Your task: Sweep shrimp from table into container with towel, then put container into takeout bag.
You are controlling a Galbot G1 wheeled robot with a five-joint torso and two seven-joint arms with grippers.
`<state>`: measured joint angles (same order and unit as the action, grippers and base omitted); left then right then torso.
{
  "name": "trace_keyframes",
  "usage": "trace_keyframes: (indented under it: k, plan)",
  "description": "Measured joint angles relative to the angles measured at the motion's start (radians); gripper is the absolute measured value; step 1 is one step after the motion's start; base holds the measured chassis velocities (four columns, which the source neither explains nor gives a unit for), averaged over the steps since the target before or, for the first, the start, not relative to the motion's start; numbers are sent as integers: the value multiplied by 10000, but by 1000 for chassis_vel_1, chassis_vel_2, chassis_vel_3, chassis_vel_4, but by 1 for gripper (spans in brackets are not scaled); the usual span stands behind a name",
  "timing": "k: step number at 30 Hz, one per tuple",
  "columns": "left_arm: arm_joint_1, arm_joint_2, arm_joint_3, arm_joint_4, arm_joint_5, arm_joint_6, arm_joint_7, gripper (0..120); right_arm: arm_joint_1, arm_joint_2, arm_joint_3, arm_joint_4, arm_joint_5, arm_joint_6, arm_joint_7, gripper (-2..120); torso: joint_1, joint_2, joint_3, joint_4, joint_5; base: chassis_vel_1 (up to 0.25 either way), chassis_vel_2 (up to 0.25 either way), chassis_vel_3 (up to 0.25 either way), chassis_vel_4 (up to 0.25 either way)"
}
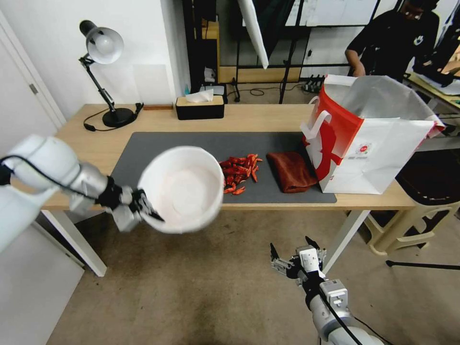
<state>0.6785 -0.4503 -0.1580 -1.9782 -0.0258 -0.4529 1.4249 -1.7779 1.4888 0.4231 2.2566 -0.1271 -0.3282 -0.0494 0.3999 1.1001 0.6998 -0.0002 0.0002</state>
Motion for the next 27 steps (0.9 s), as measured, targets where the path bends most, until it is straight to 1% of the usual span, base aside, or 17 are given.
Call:
trace_keyframes:
  k: [1,2,5,6,8,9,10,11,13,14,16,17,20,21,23,24,27]
  plan:
    - [299,28,-120,-236,69,-39,2,0,-18,7,13,23,-8,1,0,100,0,0,0,0,-2,0,0,0,0]
    - [299,28,-120,-236,69,-39,2,0,-18,7,13,23,-8,1,0,100,0,0,0,0,-2,0,0,0,0]
    - [1585,57,-613,-1053,546,-219,7,0,-67,31,46,115,-33,6,1,100,0,-1,0,3,-1,0,0,0,0]
    - [1585,57,-613,-1053,546,-219,7,0,-67,31,46,115,-33,6,1,100,0,-1,0,3,-1,0,0,0,0]
    - [2338,26,-869,-1459,883,-322,27,0,-100,57,54,153,-66,15,0,100,-1,-1,0,2,-1,0,0,0,0]
    - [2338,26,-869,-1459,883,-322,27,0,-100,57,54,153,-66,15,0,100,-1,-1,0,2,-1,0,0,0,0]
    - [3243,-72,-1049,-1798,1350,-462,63,0,-150,108,48,195,-131,35,1,100,-1,-1,0,3,-1,0,0,0,0]
    - [3243,-72,-1049,-1798,1350,-462,63,0,-150,108,48,195,-131,35,1,100,-1,-1,0,3,-1,0,0,0,0]
    - [3736,-268,-985,-1769,1863,-611,105,0,-200,167,43,272,-174,50,2,100,-1,-1,1,3,-1,0,0,0,0]
    - [3736,-268,-985,-1769,1863,-611,105,0,-200,167,43,272,-174,50,2,100,-1,-1,1,3,-1,0,0,0,0]
    - [3822,-742,-685,-1235,2498,-743,159,0,-276,187,78,451,-182,52,2,100,0,-1,2,2,-1,0,0,0,0]
    - [3822,-742,-685,-1235,2498,-743,159,0,-276,187,78,451,-182,52,2,100,0,-1,2,2,-1,0,0,0,0]
    - [3660,-1135,-416,-594,2848,-856,214,0,-378,180,140,617,-182,52,1,100,0,-1,2,0,-2,0,0,0,0]
    - [3660,-1135,-416,-594,2848,-856,214,0,-378,180,140,617,-182,52,1,100,0,-1,2,0,-2,0,0,0,0]
    - [3463,-1608,-187,268,3173,-1069,218,0,-483,177,180,764,-177,71,0,100,0,-2,2,1,-2,0,0,0,0]
    - [3463,-1608,-187,268,3173,-1069,218,0,-483,177,180,764,-177,71,0,100,0,-2,2,1,-2,0,0,0,0]
    - [3216,-2147,6,1074,3505,-1320,215,0,-547,182,224,877,-160,92,-2,100,2,-2,2,1,-3,0,0,0,0]
